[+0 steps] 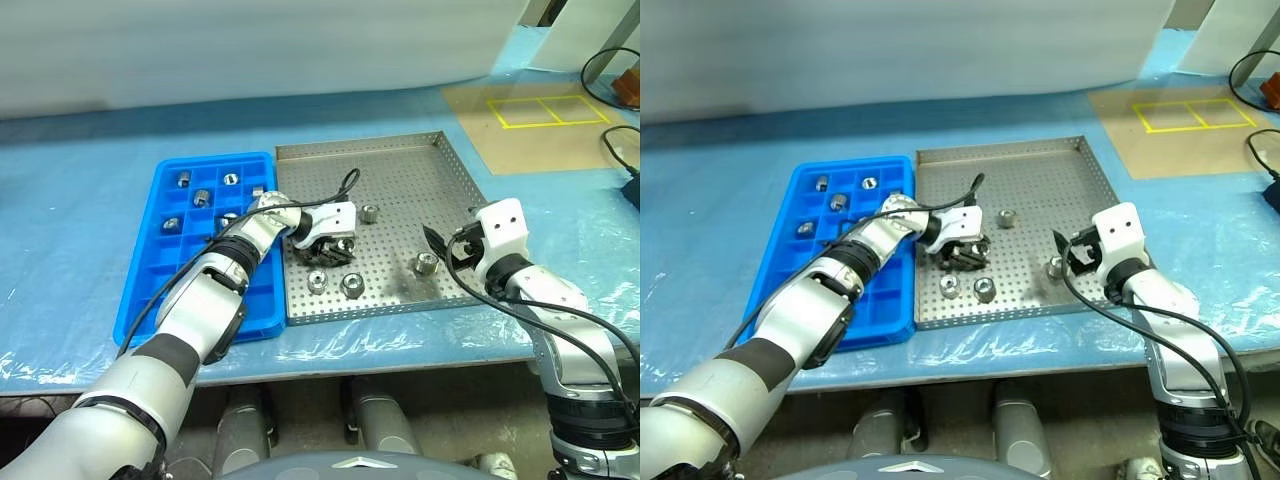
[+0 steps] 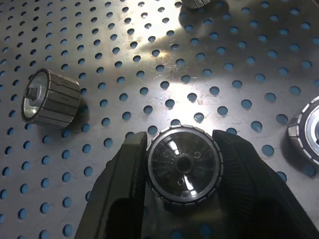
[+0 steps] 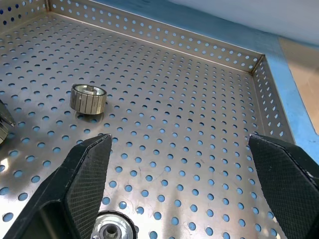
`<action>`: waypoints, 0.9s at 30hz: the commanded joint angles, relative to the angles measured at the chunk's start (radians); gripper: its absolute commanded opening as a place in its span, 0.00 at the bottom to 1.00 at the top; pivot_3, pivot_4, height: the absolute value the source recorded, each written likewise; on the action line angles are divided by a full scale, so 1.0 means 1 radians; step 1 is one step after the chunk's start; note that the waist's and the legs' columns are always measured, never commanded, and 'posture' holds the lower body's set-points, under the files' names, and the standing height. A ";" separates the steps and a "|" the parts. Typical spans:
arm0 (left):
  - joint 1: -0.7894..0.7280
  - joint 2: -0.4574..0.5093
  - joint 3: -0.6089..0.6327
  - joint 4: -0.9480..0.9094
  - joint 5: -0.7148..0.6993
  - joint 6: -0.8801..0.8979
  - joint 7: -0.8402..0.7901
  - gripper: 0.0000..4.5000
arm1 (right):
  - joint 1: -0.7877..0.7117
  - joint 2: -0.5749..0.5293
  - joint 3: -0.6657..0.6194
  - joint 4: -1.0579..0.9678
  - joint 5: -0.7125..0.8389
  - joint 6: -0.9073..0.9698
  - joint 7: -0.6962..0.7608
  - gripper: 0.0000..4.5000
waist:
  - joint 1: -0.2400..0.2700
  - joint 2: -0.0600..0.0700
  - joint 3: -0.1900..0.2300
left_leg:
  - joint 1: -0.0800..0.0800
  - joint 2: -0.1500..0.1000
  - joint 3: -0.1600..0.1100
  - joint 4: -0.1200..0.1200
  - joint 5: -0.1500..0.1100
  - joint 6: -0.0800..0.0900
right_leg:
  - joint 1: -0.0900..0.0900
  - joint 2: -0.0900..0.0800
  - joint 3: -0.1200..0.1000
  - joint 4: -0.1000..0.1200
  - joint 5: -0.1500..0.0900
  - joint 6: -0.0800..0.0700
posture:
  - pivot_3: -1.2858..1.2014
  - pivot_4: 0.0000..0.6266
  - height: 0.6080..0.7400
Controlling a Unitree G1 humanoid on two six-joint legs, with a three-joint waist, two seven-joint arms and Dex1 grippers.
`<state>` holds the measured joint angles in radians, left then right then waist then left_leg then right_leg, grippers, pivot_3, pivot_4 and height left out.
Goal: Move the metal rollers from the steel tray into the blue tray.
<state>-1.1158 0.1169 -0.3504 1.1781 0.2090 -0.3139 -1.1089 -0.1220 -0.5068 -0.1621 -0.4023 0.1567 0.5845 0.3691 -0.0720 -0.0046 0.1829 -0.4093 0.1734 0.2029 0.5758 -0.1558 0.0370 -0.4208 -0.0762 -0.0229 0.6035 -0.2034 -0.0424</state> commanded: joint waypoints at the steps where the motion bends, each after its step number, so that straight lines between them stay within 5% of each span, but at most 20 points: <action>1: -0.006 0.003 0.030 -0.036 -0.022 -0.003 -0.012 0.41 | -0.024 -0.007 0.002 -0.005 -0.004 -0.021 0.002 1.00 | 0.000 0.000 0.000 | 0.000 0.000 0.000 0.000 0.000 0.000 | 0.000 0.000 0.000 0.000 0.000 0.000 | 0.31 0.24 1.00; 11: 0.046 0.048 0.131 -0.200 -0.111 0.014 0.021 0.41 | -0.079 -0.008 0.040 0.052 -0.004 -0.048 0.028 1.00 | 0.002 0.000 0.000 | 0.000 0.000 0.000 0.000 0.000 0.000 | 0.000 0.000 0.000 0.000 0.000 0.000 | 0.34 0.24 1.00; 18: 0.238 0.163 0.261 -0.598 -0.240 0.193 0.085 0.41 | -0.197 0.018 0.080 0.138 0.027 -0.092 0.078 1.00 | 0.005 0.000 0.000 | 0.001 0.001 0.000 0.000 0.000 0.000 | 0.000 0.000 -0.001 0.001 0.000 -0.001 | 0.39 0.24 1.00; 27: 0.575 0.365 0.405 -1.134 -0.410 0.534 0.144 0.41 | -0.394 0.027 0.196 0.244 0.149 -0.076 0.363 1.00 | 0.061 0.001 0.001 | 0.002 0.004 0.000 -0.004 0.002 -0.003 | -0.001 0.001 -0.003 0.002 0.000 -0.002 | 0.49 0.24 1.00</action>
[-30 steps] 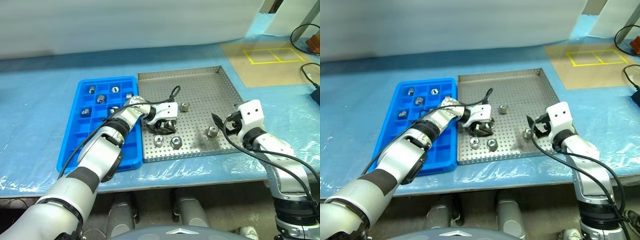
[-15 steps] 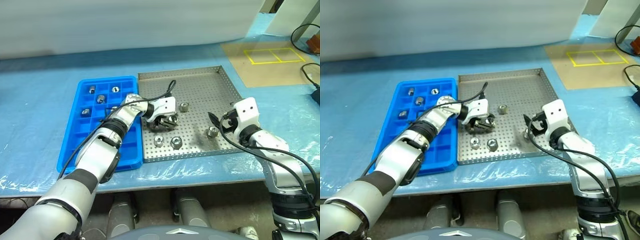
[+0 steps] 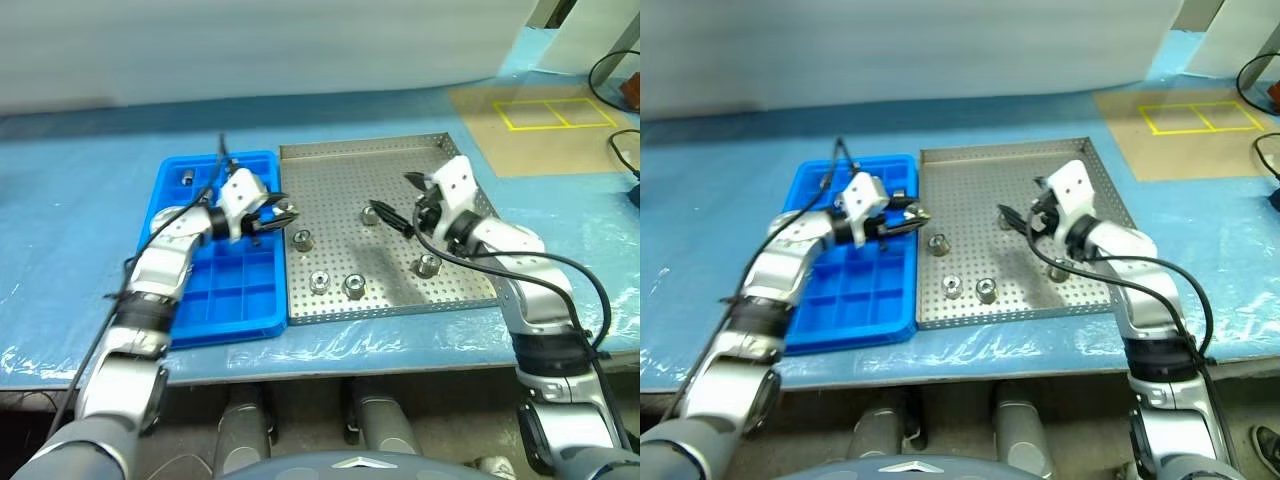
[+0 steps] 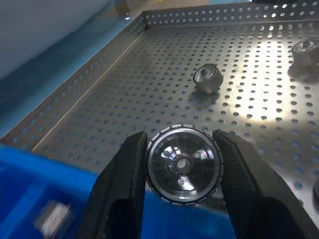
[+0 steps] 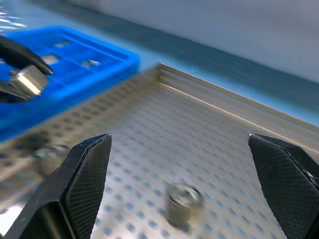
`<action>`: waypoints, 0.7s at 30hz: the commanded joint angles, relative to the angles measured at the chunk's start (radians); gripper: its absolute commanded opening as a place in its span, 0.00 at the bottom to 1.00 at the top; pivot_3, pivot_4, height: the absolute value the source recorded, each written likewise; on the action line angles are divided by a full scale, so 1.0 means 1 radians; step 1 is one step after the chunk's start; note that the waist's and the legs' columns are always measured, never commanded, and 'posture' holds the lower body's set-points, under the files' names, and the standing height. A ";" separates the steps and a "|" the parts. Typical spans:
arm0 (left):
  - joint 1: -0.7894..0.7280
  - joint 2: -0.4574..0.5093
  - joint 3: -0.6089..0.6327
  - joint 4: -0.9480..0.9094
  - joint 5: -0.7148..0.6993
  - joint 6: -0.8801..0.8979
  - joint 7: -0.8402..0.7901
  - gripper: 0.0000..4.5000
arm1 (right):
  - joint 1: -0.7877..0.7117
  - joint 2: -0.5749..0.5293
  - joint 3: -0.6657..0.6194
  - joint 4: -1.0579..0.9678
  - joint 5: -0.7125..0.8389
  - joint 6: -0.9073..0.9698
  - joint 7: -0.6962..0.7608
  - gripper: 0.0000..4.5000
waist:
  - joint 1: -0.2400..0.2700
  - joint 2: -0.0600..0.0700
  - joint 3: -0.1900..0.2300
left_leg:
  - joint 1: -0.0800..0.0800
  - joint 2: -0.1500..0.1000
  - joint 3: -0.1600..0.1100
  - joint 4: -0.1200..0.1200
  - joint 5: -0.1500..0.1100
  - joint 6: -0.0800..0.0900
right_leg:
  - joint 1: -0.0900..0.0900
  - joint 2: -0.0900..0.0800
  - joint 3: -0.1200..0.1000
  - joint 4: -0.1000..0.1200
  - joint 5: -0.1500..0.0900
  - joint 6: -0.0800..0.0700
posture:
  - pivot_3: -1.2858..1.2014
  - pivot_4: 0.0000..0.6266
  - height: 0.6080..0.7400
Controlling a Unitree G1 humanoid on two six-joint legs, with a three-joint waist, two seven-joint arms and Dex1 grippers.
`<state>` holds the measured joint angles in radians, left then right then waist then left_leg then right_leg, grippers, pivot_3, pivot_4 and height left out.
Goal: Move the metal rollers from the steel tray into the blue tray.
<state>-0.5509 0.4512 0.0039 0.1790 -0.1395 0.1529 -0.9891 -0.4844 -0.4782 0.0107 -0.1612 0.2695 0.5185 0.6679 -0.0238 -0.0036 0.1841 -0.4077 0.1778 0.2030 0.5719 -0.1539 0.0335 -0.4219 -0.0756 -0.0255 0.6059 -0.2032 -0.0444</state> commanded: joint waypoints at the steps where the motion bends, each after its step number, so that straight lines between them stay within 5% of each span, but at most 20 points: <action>1: 0.044 0.054 0.082 -0.175 -0.074 0.094 0.043 0.41 | -0.055 0.007 0.059 0.018 0.042 -0.013 0.107 1.00 | 0.030 0.000 0.000 | 0.001 0.000 0.000 -0.001 0.001 -0.001 | 0.000 0.000 0.000 0.000 0.000 0.000 | 0.50 0.24 1.00; 13: 0.415 0.147 0.302 -0.551 -0.185 0.295 0.235 0.41 | -0.236 0.134 0.257 0.255 0.032 -0.104 0.375 1.00 | 0.134 0.000 0.000 | 0.003 0.001 0.000 -0.009 0.004 -0.006 | -0.001 0.000 -0.001 0.000 -0.002 -0.003 | 0.63 0.24 1.00; 21: 0.524 0.140 0.297 -0.593 -0.165 0.301 0.338 0.41 | -0.266 0.182 0.265 0.324 0.013 -0.155 0.409 1.00 | 0.176 0.000 0.001 | 0.003 0.001 -0.002 -0.010 0.004 -0.007 | -0.002 0.000 -0.001 0.001 -0.005 0.000 | 0.64 0.24 1.00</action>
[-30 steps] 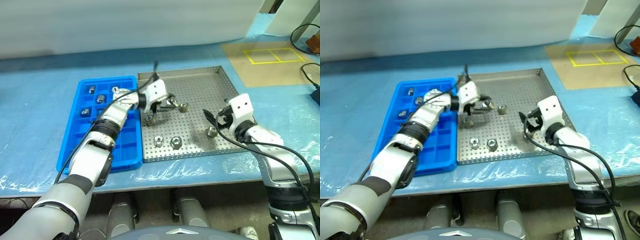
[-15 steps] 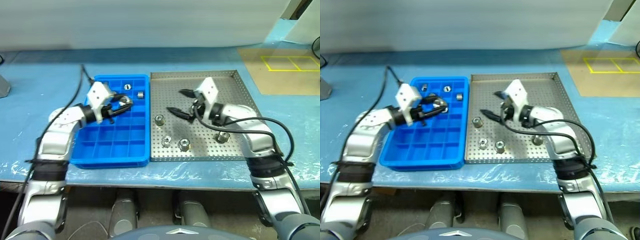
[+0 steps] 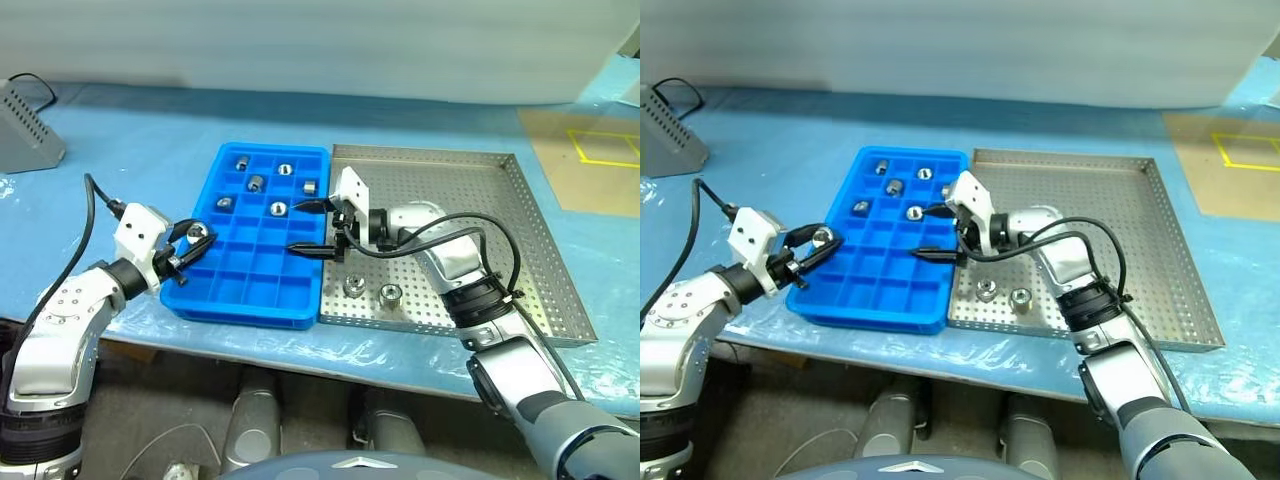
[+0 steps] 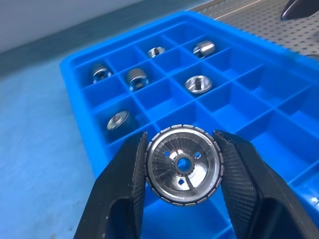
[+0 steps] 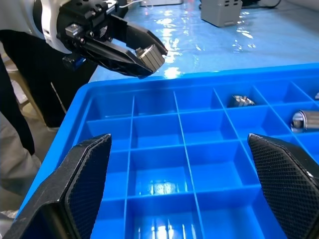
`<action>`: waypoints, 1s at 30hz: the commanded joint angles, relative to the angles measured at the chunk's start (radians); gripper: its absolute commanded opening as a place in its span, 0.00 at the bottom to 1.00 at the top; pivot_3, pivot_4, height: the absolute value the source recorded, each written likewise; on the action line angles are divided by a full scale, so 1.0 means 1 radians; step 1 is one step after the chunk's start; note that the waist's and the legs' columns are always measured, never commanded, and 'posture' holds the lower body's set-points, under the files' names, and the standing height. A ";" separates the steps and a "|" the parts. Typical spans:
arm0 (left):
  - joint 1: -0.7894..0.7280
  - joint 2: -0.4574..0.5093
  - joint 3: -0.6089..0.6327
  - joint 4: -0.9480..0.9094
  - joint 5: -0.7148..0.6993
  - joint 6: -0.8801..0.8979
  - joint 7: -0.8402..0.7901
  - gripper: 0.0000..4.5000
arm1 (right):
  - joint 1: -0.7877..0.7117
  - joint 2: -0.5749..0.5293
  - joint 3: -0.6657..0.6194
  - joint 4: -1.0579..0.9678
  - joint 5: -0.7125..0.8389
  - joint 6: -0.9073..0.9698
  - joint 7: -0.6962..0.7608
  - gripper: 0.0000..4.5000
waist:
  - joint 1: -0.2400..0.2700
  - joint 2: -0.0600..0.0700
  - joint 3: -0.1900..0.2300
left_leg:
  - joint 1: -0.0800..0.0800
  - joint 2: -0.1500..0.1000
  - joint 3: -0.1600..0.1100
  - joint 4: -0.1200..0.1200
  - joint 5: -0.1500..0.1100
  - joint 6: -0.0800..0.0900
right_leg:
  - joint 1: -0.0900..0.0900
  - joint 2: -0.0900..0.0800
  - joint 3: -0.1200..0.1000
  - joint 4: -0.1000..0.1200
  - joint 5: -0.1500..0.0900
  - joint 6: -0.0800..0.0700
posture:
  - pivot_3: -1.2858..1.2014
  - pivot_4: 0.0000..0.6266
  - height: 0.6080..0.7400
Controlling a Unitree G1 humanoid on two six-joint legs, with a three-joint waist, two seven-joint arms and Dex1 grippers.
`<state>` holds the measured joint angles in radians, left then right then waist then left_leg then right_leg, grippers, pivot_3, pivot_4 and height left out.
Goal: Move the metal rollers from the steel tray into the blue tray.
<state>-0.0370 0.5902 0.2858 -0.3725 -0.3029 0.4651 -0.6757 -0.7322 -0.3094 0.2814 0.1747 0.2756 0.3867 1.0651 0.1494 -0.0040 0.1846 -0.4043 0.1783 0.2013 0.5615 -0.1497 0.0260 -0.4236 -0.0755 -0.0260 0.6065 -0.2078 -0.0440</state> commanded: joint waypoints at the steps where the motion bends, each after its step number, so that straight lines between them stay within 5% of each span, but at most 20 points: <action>1: 0.010 0.001 0.010 -0.034 0.004 -0.015 0.036 0.41 | -0.013 0.020 -0.007 -0.019 0.013 -0.017 0.013 1.00 | 0.004 0.000 0.000 | 0.000 0.000 0.000 0.000 0.000 0.000 | 0.000 0.000 0.000 0.000 0.000 0.000 | 0.64 0.24 1.00; 17: -0.066 0.008 -0.090 0.126 0.067 -0.062 0.065 0.41 | 0.033 0.023 -0.002 -0.059 -0.014 -0.007 -0.024 1.00 | 0.002 0.000 0.000 | 0.000 0.000 0.000 -0.001 0.001 -0.001 | -0.001 0.001 0.000 0.000 0.001 -0.002 | 0.62 0.24 1.00; 24: -0.080 0.024 -0.089 0.141 0.060 -0.058 0.050 0.90 | 0.038 0.016 -0.008 -0.058 -0.020 -0.010 -0.040 1.00 | 0.000 -0.001 0.000 | 0.000 0.000 0.000 -0.001 0.001 -0.001 | -0.001 0.001 0.000 0.000 0.002 -0.003 | 0.61 0.24 1.00; 30: -0.118 0.022 -0.091 0.107 0.024 -0.047 0.030 0.90 | 0.044 0.010 -0.011 -0.065 -0.020 -0.008 -0.050 1.00 | 0.000 -0.001 0.000 | 0.000 0.000 0.000 -0.001 0.001 -0.002 | -0.001 0.001 0.000 0.000 0.002 -0.003 | 0.60 0.24 1.00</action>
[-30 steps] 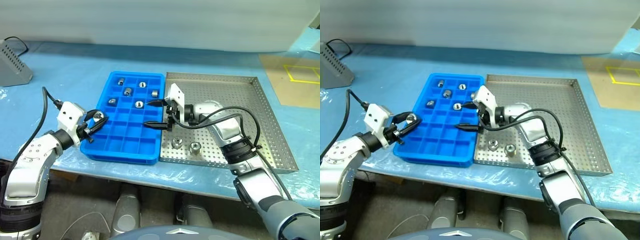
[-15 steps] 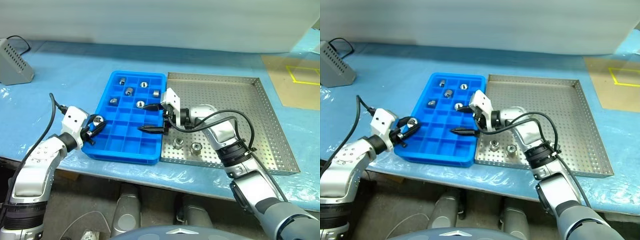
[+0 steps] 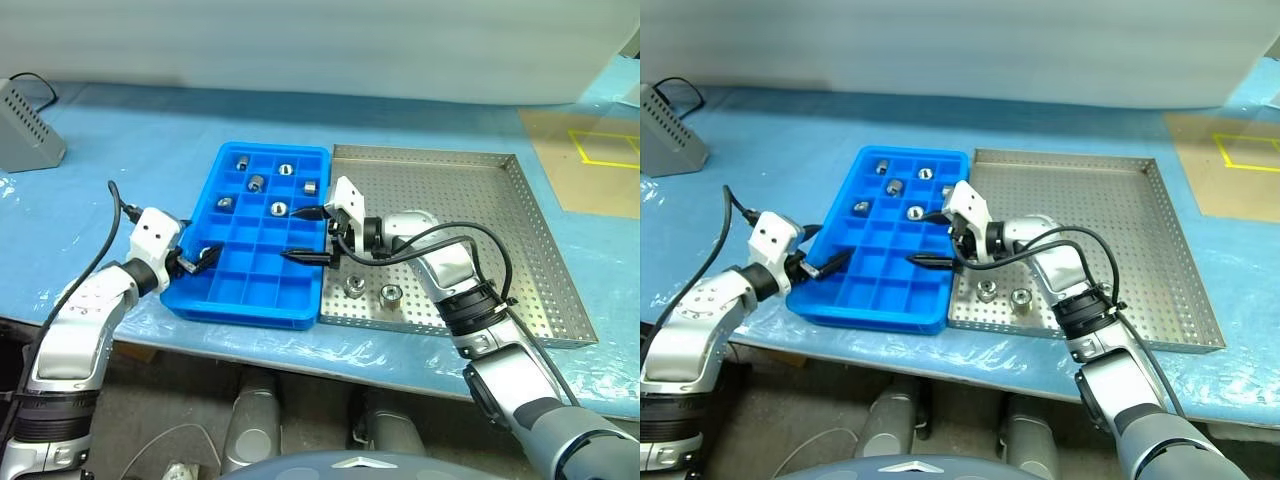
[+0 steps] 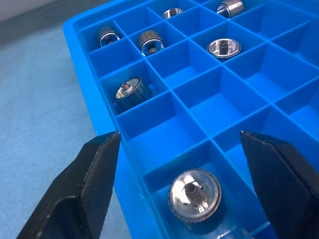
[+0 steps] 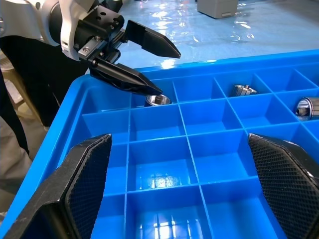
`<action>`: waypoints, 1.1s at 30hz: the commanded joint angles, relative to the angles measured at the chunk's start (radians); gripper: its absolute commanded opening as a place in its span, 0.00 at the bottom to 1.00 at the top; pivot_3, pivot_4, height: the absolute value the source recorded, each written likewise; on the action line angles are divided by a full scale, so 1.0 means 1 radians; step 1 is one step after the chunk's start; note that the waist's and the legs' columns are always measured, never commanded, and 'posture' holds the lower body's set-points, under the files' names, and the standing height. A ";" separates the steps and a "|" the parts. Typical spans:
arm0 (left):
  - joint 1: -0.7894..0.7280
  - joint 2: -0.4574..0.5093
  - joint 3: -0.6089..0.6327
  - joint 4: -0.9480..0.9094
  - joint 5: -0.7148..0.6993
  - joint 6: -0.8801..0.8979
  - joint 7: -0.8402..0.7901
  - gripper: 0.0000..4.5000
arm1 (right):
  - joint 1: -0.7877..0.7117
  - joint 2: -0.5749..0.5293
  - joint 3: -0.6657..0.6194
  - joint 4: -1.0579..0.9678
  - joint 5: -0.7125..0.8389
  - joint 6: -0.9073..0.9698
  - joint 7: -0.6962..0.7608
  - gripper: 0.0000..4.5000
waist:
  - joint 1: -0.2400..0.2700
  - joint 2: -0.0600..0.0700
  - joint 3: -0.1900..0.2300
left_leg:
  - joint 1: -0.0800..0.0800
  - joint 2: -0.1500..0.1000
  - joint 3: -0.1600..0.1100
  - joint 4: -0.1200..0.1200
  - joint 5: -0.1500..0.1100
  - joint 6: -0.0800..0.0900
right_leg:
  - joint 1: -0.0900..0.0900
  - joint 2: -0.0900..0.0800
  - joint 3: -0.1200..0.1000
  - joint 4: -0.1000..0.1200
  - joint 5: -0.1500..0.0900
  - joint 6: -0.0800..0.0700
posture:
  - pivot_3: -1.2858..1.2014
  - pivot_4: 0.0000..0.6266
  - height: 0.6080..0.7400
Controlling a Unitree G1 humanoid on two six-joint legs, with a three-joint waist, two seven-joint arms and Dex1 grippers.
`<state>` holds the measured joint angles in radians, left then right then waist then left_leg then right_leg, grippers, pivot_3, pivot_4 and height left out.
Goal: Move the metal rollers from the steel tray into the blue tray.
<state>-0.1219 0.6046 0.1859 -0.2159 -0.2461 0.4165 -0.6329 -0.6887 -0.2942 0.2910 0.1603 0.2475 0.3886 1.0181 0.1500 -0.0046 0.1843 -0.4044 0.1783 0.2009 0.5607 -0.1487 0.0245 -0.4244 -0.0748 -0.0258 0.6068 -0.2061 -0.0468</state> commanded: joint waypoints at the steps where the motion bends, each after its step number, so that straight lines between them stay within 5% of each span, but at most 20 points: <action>1: -0.048 0.006 0.002 -0.058 -0.044 0.005 -0.022 0.90 | 0.003 -0.009 -0.024 -0.056 0.010 -0.006 -0.004 1.00 | 0.000 0.000 0.000 | 0.000 0.000 0.000 0.000 0.000 0.000 | 0.000 0.000 0.000 0.000 0.000 0.000 | 0.60 0.24 1.00; 14: -0.369 -0.016 -0.217 0.151 -0.063 -0.063 -0.276 0.90 | 0.103 -0.222 -0.196 -0.166 0.012 0.063 -0.075 1.00 | -0.028 0.000 0.000 | 0.001 0.000 0.001 0.001 0.001 -0.002 | 0.001 0.000 0.001 0.002 0.000 0.000 | 0.52 0.24 1.00; 33: -0.744 -0.343 -0.565 0.686 0.046 -0.296 -0.734 0.90 | 0.406 -0.329 -0.424 -0.491 0.040 0.207 -0.323 1.00 | -0.141 0.000 -0.001 | 0.001 -0.002 0.003 0.004 0.000 0.002 | 0.002 0.000 0.002 0.001 0.001 0.000 | 0.36 0.24 1.00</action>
<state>-0.8416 0.2648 -0.3677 0.4542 -0.2099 0.1526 -1.3337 -0.2854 -0.6152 -0.0994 -0.2646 0.2702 0.5847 0.7147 0.0087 -0.0045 0.1837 -0.4030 0.1767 0.2039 0.5651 -0.1492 0.0266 -0.4225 -0.0743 -0.0237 0.6077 -0.2054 -0.0472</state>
